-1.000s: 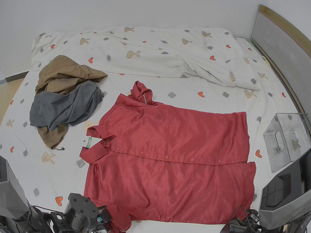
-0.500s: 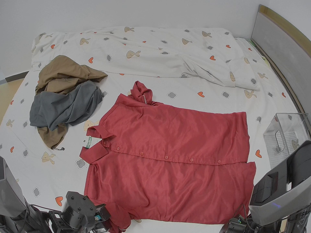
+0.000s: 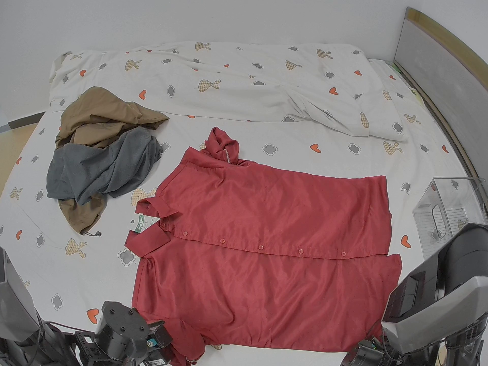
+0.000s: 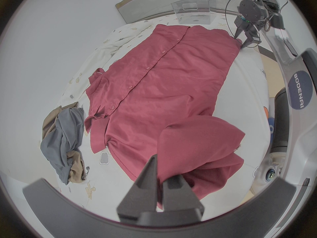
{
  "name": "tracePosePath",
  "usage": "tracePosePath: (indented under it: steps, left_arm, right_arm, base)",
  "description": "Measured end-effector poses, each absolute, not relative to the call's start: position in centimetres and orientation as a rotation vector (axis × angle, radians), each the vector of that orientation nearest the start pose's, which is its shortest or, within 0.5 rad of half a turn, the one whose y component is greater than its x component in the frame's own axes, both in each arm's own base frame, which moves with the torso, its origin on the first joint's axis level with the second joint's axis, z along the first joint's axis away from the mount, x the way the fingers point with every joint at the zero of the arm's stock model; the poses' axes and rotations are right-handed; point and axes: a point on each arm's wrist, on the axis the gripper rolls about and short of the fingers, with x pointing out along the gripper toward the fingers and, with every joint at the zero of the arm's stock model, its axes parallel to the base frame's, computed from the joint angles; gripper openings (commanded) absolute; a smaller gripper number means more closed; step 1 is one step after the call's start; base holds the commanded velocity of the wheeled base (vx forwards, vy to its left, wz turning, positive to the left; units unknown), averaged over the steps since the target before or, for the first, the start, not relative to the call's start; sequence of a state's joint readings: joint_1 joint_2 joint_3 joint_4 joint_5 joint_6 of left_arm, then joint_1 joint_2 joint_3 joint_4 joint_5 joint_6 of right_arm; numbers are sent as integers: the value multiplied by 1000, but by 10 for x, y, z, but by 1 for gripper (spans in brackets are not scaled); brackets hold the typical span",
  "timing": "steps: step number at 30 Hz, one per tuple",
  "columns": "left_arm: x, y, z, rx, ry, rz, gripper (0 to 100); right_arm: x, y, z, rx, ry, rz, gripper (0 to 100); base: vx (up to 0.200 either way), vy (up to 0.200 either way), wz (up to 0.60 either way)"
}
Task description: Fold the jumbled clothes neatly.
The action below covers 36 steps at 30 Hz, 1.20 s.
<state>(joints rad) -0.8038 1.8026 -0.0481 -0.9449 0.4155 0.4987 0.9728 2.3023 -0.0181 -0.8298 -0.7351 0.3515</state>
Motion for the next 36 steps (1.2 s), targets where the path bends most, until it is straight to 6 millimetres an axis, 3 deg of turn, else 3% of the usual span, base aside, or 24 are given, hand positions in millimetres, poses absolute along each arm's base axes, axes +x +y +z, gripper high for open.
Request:
tracePosePath:
  steps: [14,23,36]
  left_arm:
    - [131,-123,35,933,566,-533,0]
    - [132,-124,38,919,552,-528,0]
    - [154,-115,62,837,516,-408,0]
  right_arm:
    - [99,121,-51,-712,949,28,0]
    - [97,128,-25,-680,861,131,0]
    - [117,101,14,-638,857,178,0]
  base:
    - [0,0,0]
    - [0,0,0]
    - [0,0,0]
